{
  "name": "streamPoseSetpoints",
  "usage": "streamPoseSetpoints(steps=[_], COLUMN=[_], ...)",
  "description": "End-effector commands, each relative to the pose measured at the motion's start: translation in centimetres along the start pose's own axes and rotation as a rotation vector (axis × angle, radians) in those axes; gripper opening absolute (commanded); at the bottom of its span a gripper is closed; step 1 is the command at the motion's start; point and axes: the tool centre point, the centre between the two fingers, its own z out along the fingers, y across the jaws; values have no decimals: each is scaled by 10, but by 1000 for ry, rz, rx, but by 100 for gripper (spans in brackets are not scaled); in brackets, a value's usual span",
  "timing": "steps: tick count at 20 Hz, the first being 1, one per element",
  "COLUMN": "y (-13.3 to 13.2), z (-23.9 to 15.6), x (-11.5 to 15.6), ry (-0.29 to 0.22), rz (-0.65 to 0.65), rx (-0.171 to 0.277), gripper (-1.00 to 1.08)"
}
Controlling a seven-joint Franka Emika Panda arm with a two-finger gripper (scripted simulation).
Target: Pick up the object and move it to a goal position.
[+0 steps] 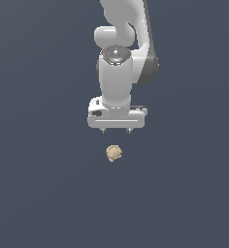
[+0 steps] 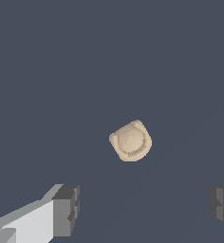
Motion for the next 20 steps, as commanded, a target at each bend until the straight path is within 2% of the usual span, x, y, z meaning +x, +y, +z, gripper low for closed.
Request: streamPoseSetpoints(steps=[1,10,20], y=[0,-18,-17], z=[0,-8,-6], x=[0,10,10], ry=[0,28,27], rz=[0,-16,-25], rx=[0,-11,-11], gripper=[100,100,100])
